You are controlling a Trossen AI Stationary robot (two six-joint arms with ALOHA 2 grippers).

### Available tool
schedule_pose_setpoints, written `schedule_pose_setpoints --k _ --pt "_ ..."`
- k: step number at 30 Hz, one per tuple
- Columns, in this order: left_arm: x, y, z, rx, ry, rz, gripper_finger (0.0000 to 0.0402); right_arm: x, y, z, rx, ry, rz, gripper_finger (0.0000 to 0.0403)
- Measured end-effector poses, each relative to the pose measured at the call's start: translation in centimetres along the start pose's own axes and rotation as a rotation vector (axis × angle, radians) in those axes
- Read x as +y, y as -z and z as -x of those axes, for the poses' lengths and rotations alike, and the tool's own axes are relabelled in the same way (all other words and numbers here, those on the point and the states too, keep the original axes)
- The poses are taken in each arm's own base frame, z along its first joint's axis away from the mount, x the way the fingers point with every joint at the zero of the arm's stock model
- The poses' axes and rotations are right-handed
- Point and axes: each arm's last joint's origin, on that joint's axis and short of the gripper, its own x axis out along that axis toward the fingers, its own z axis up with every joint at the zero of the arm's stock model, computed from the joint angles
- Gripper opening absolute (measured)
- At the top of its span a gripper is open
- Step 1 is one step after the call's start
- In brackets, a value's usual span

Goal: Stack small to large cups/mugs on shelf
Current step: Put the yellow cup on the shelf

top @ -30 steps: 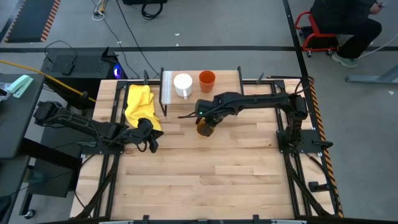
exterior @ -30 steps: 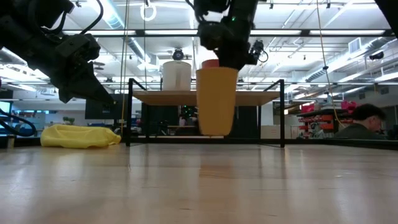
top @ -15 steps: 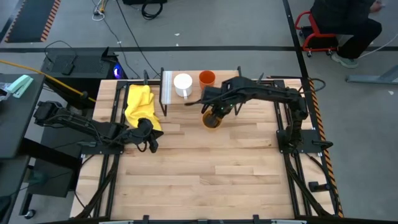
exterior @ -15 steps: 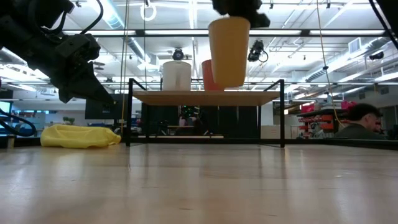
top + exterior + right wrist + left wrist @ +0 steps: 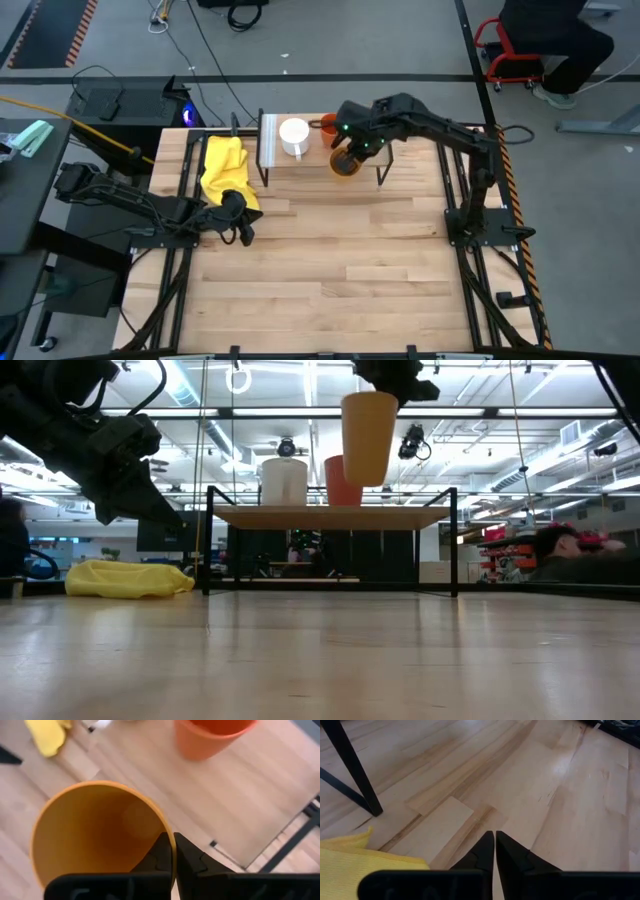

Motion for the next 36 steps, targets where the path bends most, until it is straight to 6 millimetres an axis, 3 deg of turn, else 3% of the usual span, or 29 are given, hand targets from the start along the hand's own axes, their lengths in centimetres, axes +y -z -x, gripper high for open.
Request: schedule_pose_setpoints --k 18,26,36 --pt "0.0 0.0 0.0 0.0 0.0 -0.053 0.0025 -8.8 -3.7 -0.6 -0.014 0.09 -0.157 0.0005" --pt "0.0 0.0 0.0 0.0 0.0 -0.058 0.0016 -11.1 -4.3 -0.7 -0.015 0.115 -0.208 0.0005" --pt "0.0 0.0 0.0 0.0 0.0 -0.059 0.0021 -12.6 -4.6 -0.8 0.0 0.081 -0.269 0.0005"
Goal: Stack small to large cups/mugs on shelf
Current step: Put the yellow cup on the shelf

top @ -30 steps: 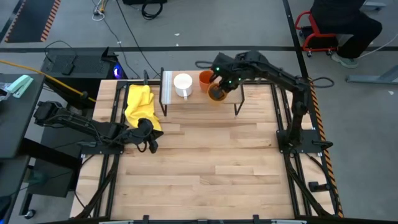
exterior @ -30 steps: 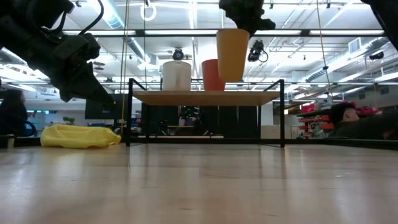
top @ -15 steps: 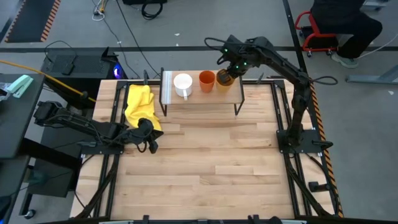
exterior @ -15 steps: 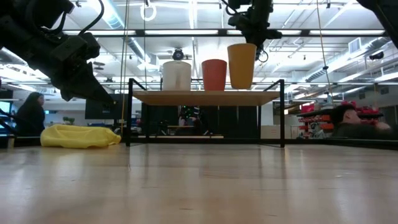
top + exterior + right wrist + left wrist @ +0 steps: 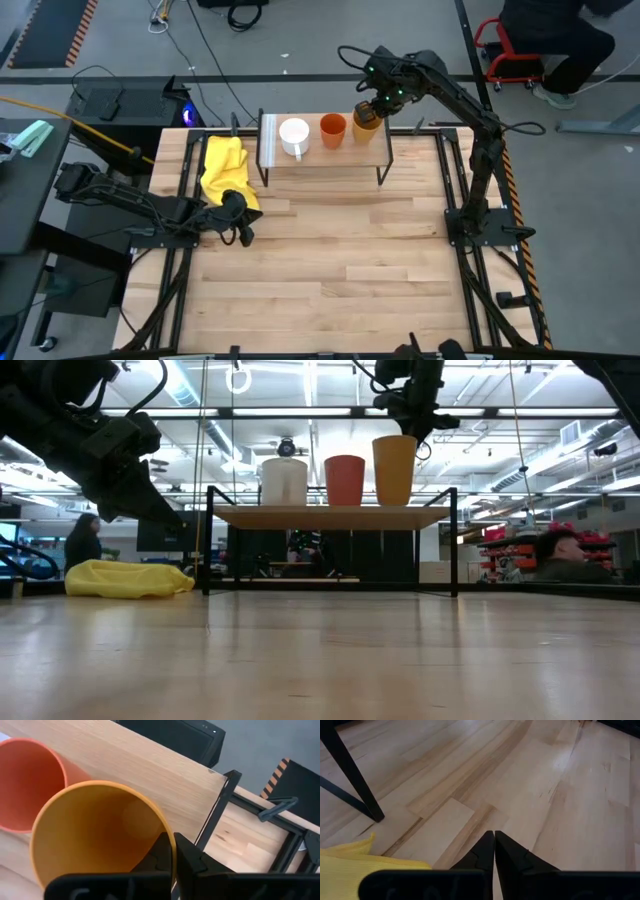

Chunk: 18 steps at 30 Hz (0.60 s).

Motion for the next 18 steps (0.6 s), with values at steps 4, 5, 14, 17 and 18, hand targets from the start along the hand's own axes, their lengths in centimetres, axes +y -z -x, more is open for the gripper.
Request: schedule_pose_setpoints --k 4,5,14,17,18 --pt "0.0 0.0 0.0 0.0 0.0 0.0 0.0016 0.02 0.01 -0.02 0.003 -0.004 0.034 0.0005" --pt "0.0 0.0 0.0 0.0 0.0 0.0 0.0015 0.03 0.02 -0.02 0.003 -0.004 0.039 0.0005" --pt "0.0 0.0 0.0 0.0 0.0 0.0 0.002 -0.06 0.02 -0.43 0.002 0.037 0.063 0.0005" --pt "0.0 0.0 0.0 0.0 0.0 0.0 0.0015 -0.02 0.09 -0.76 0.015 0.039 0.065 0.0006" --pt "0.0 0.0 0.0 0.0 0.0 0.001 0.0014 -0.03 0.14 -0.98 0.023 0.043 0.067 0.0006"
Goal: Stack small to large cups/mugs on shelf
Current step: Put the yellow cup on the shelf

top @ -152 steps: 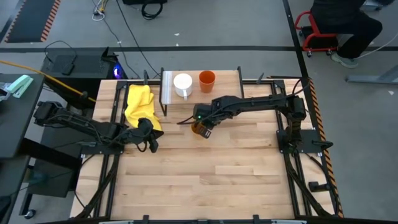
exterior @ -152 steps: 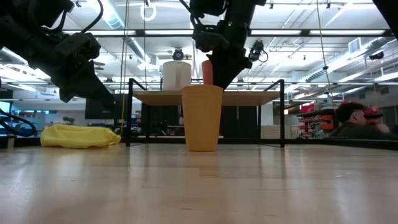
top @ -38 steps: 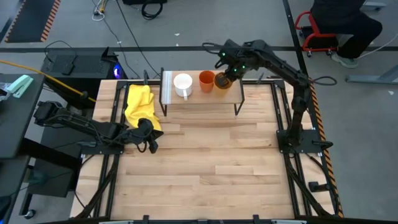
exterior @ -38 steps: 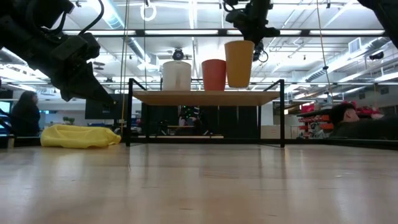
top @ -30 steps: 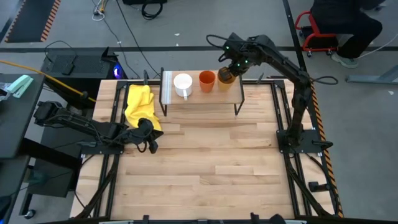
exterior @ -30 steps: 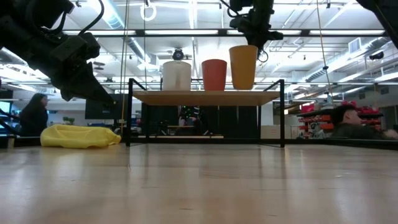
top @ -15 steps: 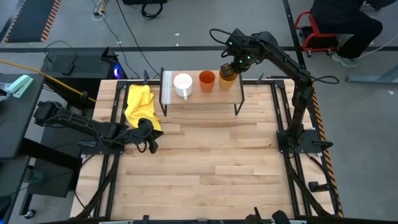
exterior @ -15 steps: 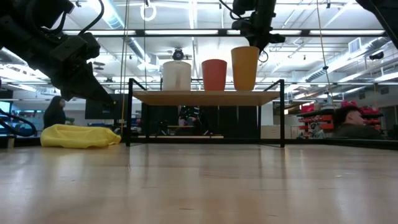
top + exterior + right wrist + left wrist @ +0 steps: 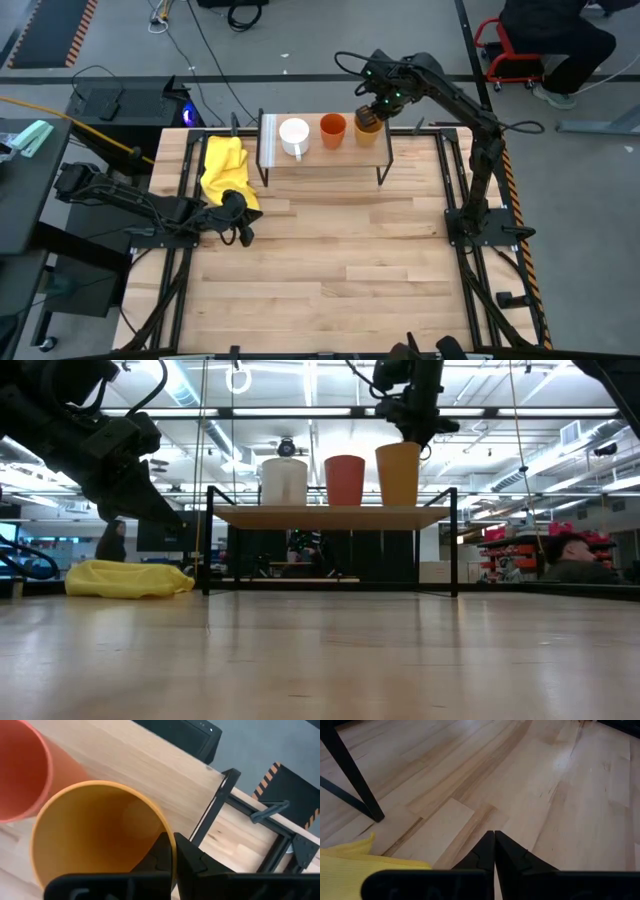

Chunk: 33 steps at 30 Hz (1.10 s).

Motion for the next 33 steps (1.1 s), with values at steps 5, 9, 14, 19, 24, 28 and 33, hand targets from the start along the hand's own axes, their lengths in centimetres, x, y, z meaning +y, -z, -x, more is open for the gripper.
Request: schedule_pose_setpoints --k 5,9,14,19,24,28,33 --pt "0.0 0.0 0.0 0.0 0.0 0.0 0.0015 -0.06 0.05 -0.51 0.019 0.004 0.009 0.0006" --pt "0.0 0.0 0.0 0.0 0.0 0.0 0.0022 -0.12 0.04 -0.51 0.023 -0.003 0.01 0.0006" --pt "0.0 0.0 0.0 0.0 0.0 0.0 0.0023 -0.11 0.04 -0.51 0.024 -0.005 0.01 0.0007" --pt "0.0 0.0 0.0 0.0 0.0 0.0 0.0016 -0.12 0.07 -0.52 0.027 -0.004 0.0 0.0017" --pt "0.0 0.01 0.0 0.001 0.0 0.0 0.0015 -0.12 0.07 -0.52 0.027 -0.004 -0.003 0.0041" --pt "0.01 0.01 0.0 0.001 -0.001 0.0 0.0022 -0.14 0.1 -0.46 0.026 -0.005 -0.005 0.0054" --pt "0.01 0.02 0.0 0.002 -0.001 -0.001 0.0024 -0.4 0.45 0.43 0.004 -0.013 -0.009 0.0066"
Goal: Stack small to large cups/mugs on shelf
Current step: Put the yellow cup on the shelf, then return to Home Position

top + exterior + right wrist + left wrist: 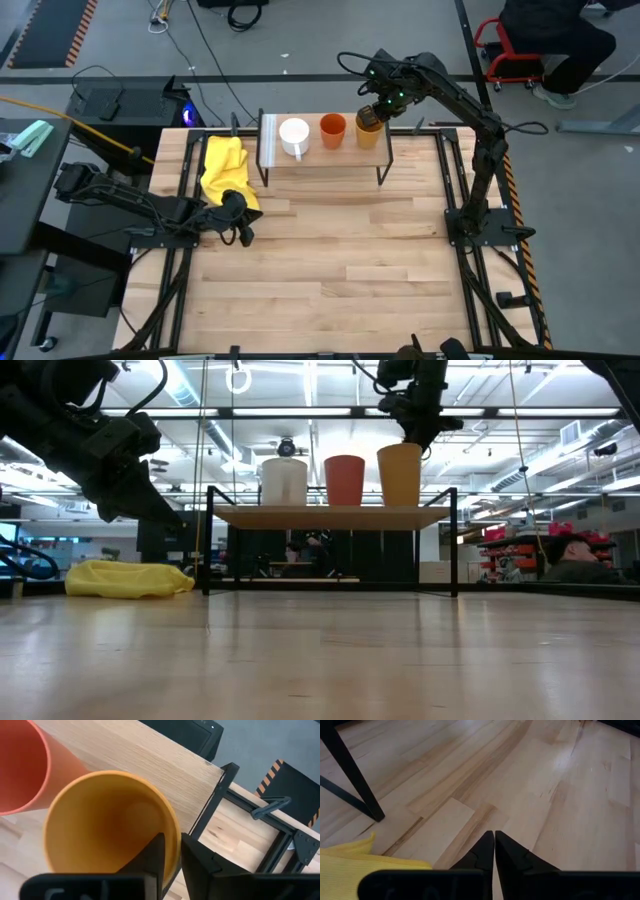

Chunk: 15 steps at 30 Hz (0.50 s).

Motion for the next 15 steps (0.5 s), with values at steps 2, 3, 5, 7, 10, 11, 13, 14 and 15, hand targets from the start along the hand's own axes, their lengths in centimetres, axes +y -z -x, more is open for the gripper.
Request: schedule_pose_setpoints --k 2,3,5,7,10,11,13,14,15 --pt "0.0 0.0 0.0 0.001 0.0 0.0 0.0021 -0.2 0.2 0.5 -0.015 0.0 -0.008 0.0068" --pt "0.0 0.0 0.0 0.001 0.0 0.0 0.0019 -0.2 0.3 0.8 -0.023 0.001 -0.011 0.0069" --pt "0.0 0.0 0.0 0.001 -0.001 -0.001 0.0017 -0.5 0.6 1.5 -0.046 0.007 -0.013 0.0071" --pt "0.0 0.0 0.0 0.001 -0.001 -0.001 0.0017 -0.7 1.0 2.3 -0.067 0.007 -0.016 0.0071" --pt "0.0 0.0 0.0 0.001 -0.001 -0.001 0.002 -1.0 1.4 3.1 -0.09 0.001 -0.03 0.0071" --pt "0.0 0.0 0.0 0.001 -0.001 -0.001 0.0022 -1.1 1.5 3.4 -0.098 -0.002 -0.034 0.0071" --pt "0.0 0.0 0.0 0.001 -0.001 -0.001 0.0024 -1.3 1.9 4.1 -0.115 -0.01 -0.037 0.0071" --pt "0.0 0.0 0.0 0.001 -0.001 -0.001 0.0025 -1.4 2.1 4.5 -0.125 -0.014 -0.038 0.0071" --pt "0.0 0.0 0.0 0.001 0.0 -0.001 0.0024 -1.5 2.3 4.9 -0.134 -0.018 -0.038 0.0071"
